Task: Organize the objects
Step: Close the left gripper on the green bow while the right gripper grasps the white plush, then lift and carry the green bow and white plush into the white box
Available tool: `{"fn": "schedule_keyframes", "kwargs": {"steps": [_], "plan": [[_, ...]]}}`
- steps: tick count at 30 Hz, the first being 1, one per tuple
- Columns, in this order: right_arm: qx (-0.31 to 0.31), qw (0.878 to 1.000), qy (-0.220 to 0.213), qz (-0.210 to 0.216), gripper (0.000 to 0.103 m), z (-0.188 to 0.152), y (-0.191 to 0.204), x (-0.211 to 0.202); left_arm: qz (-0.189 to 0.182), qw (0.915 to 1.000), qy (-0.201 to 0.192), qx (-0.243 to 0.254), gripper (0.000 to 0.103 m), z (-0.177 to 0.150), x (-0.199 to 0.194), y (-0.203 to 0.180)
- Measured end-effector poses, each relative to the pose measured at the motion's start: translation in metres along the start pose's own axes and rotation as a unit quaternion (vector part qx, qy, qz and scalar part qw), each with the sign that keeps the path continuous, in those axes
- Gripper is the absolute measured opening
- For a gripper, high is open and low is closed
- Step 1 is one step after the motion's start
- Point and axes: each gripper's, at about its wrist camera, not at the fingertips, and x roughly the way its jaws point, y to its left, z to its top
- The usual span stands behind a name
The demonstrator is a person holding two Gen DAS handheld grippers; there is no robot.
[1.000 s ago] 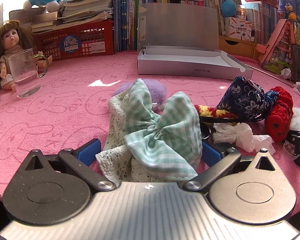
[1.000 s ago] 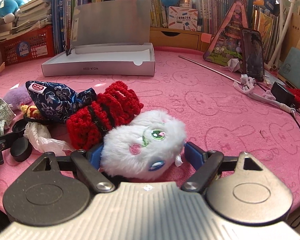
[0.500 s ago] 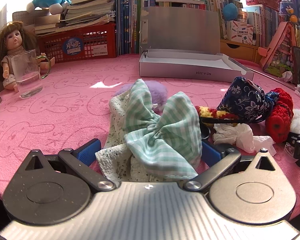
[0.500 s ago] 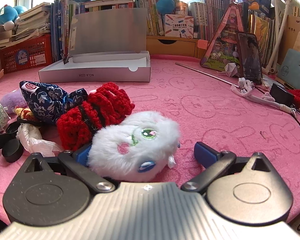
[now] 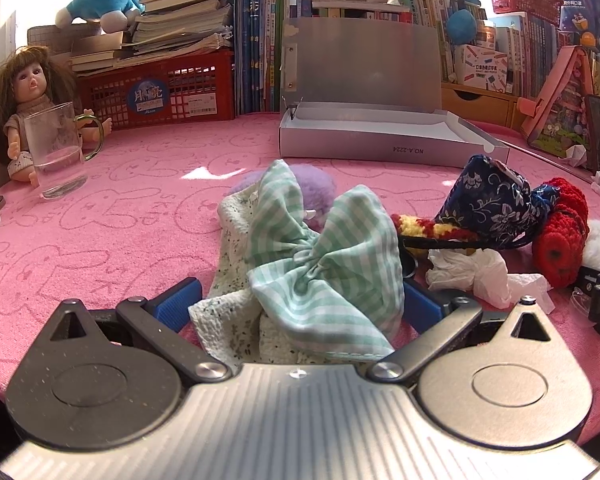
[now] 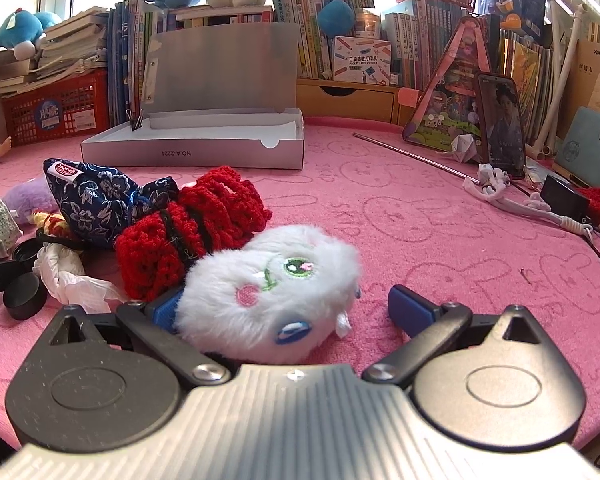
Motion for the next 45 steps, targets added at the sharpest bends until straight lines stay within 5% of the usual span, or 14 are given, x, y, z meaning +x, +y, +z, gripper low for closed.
{"fn": "schedule_keyframes", "kwargs": {"steps": [15,23,31,45], "plan": [[0.004,1.0,0.022,0.008,0.099,0.007,0.001,0.001,-0.007,1.0,0.004,-0.002,0.102,0.003,-0.001,0.002],[-0.001,0.999,0.023,0.024,0.077,0.01,0.007,-0.006,-0.008,0.9999,-0.007,-0.006,0.075,0.008,-0.008,0.006],[0.002,1.0,0.004,0.022,0.075,0.015,0.003,-0.015,-0.016,0.9997,-0.02,-0.007,0.053,0.016,-0.016,0.008],[0.026,0.999,-0.026,0.036,0.075,0.037,-0.009,-0.024,-0.033,0.9985,-0.042,-0.009,0.048,0.04,-0.026,0.007]]}}
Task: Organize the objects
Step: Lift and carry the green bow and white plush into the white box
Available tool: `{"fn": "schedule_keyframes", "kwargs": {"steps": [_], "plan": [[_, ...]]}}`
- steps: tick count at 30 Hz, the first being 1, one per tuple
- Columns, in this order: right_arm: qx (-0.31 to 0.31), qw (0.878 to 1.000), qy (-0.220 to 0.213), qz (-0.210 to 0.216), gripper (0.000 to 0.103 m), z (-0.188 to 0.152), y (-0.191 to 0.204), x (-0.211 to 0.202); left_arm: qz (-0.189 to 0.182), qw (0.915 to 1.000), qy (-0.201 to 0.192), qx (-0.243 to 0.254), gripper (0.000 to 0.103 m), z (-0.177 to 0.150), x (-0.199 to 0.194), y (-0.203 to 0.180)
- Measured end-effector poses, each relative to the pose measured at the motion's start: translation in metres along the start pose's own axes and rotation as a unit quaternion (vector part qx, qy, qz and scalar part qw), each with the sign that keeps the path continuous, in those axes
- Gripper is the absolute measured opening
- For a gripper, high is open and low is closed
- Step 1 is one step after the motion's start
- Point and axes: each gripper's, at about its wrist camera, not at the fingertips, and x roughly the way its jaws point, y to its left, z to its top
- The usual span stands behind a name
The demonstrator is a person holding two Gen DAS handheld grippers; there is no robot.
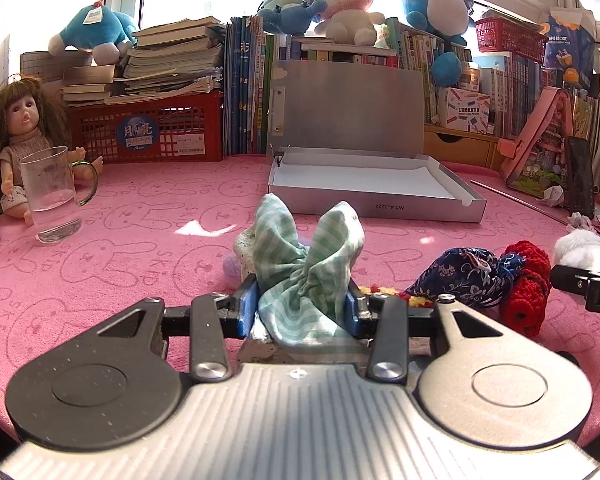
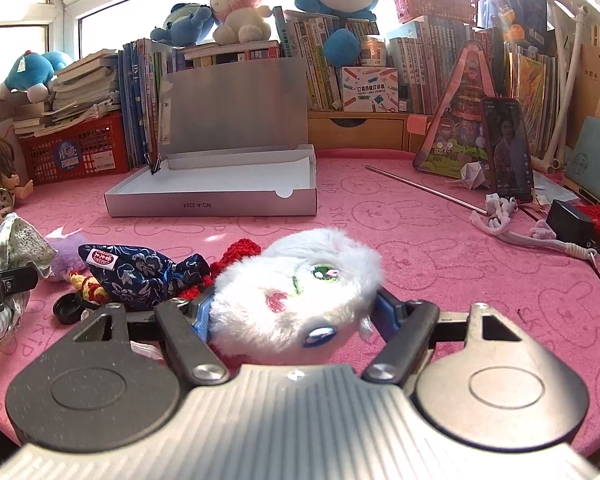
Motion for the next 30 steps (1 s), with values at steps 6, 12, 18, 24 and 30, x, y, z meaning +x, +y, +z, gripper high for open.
{"fn": "schedule_keyframes", "kwargs": {"steps": [6,12,18,24,30], "plan": [[0.01,1.0,-0.004,0.007,0.075,0.009,-0.005,0.002,-0.013,0.9999,-0.003,-0.006,0.048,0.015,0.007,0.0],[0.034,0.999,-0.004,0.014,0.075,0.021,-0.016,0.006,-0.025,0.9996,-0.006,-0.01,0.048,0.032,0.015,0.002],[0.043,0.999,-0.001,0.018,0.075,0.033,-0.023,0.014,-0.036,0.9993,0.0,-0.014,0.048,0.046,0.027,0.003],[0.051,0.998,-0.002,0.025,0.075,0.049,-0.029,0.024,-0.038,0.9991,0.006,-0.02,0.048,0.061,0.042,0.007],[0.053,0.998,-0.005,0.032,0.075,0.063,-0.031,0.035,-0.042,0.999,0.0,-0.017,0.048,0.076,0.053,0.007]]}}
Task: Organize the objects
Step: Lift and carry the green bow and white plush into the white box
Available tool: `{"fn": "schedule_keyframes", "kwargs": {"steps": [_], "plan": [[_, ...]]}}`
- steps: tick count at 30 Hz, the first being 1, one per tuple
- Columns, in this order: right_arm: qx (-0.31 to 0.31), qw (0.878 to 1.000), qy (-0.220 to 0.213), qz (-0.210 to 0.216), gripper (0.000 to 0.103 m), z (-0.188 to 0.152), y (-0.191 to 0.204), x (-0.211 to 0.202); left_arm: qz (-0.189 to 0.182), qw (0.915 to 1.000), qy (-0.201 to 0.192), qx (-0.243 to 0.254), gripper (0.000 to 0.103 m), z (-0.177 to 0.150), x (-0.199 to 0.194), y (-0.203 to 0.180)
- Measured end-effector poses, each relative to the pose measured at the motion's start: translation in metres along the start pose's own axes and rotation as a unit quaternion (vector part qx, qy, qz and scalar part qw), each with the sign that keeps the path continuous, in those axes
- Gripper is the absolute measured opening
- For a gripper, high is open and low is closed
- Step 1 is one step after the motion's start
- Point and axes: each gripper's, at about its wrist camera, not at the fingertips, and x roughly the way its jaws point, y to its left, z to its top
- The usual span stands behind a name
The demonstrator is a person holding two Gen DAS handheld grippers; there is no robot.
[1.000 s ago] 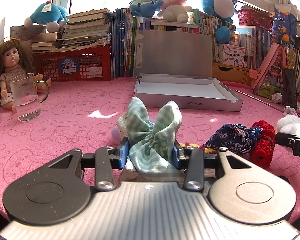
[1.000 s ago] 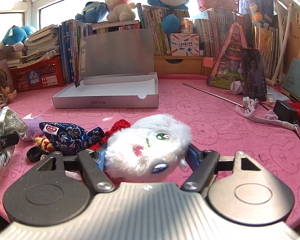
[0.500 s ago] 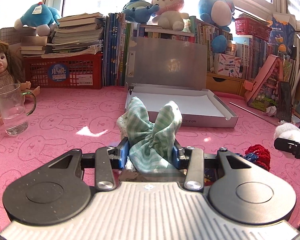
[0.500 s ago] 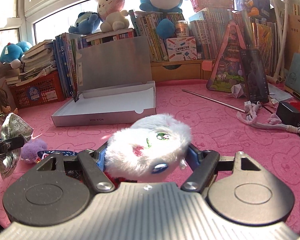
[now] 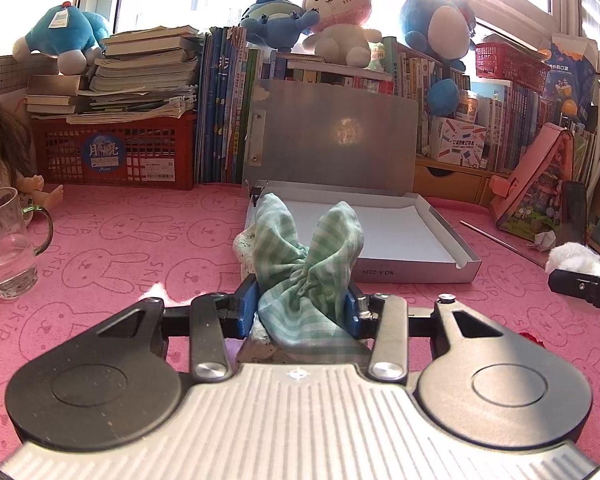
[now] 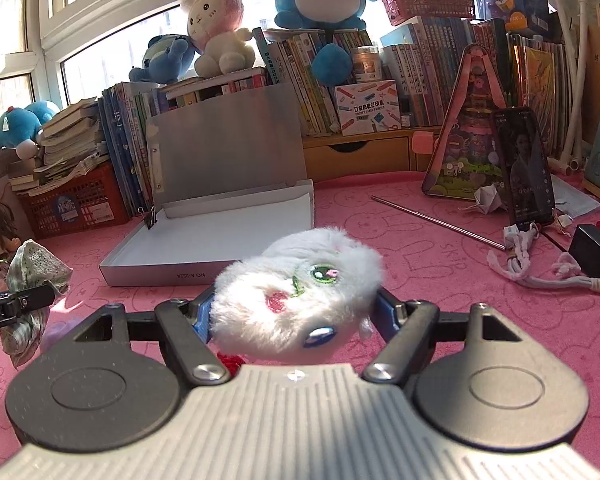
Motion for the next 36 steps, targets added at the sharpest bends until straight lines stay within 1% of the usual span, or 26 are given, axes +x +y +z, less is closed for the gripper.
{"fn": "schedule_keyframes", "kwargs": {"steps": [9,19,26,30,36], "plan": [[-0.006,1.0,-0.003,0.008,0.075,0.024,0.002,0.019,-0.006,1.0,-0.006,-0.002,0.048,0.022,0.023,-0.002],[-0.023,1.0,-0.016,0.011,0.075,0.046,0.015,0.049,-0.008,0.9999,-0.005,0.008,0.048,0.044,0.06,-0.011],[-0.026,0.999,0.004,0.024,0.075,0.052,0.021,0.078,-0.012,0.9997,-0.005,0.02,0.048,0.058,0.084,-0.018],[-0.015,0.999,0.021,0.038,0.075,0.06,0.019,0.099,-0.012,0.9996,0.007,0.025,0.048,0.064,0.102,-0.02],[0.005,0.998,0.032,0.05,0.075,0.074,0.011,0.129,-0.011,0.9993,0.023,0.027,0.048,0.072,0.131,-0.015]]}}
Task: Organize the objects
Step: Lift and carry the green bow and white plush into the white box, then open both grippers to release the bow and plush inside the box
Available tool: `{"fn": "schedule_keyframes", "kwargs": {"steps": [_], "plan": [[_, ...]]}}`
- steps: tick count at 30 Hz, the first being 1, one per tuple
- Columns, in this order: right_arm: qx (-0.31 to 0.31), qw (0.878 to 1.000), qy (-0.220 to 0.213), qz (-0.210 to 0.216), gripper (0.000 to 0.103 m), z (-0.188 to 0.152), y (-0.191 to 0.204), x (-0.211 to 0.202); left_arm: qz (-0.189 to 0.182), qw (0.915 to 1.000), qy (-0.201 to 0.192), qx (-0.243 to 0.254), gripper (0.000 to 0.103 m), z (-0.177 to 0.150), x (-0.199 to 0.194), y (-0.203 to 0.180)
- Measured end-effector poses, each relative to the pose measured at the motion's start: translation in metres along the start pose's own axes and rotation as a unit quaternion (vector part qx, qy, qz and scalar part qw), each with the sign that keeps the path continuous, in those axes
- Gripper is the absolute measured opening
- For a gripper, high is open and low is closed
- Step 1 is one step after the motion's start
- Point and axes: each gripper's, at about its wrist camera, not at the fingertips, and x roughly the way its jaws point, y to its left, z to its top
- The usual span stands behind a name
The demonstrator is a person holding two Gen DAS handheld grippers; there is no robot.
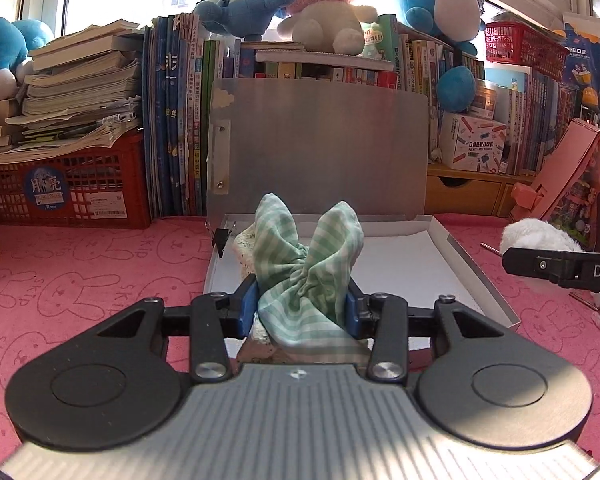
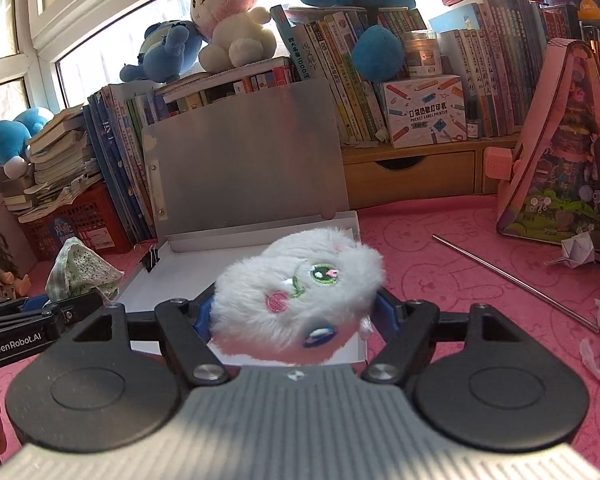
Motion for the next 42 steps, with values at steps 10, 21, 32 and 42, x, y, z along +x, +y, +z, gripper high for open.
{"fn": "schedule_keyframes", "kwargs": {"steps": [10,21,32,42], "plan": [[-0.001,1.0,0.029,0.007,0.075,0.016,-0.001,0.052,0.003,0.9997,0.026,-0.005,0.048,0.013,0.056,0.005],[0.032,0.997,0.063,0.018,0.075,0.033,-0.011,0.107,0.001,0.9979,0.059,-0.028,0.048,0.018,0.115,0.013],[0.044,0.994,0.097,0.012,0.075,0.036,-0.013,0.158,-0.003,0.9963,0.083,-0.02,0.048,0.029,0.157,0.009],[0.044,0.994,0.1,0.011,0.075,0.039,-0.014,0.181,-0.002,0.9957,0.092,-0.012,0.048,0.032,0.18,0.008]]}}
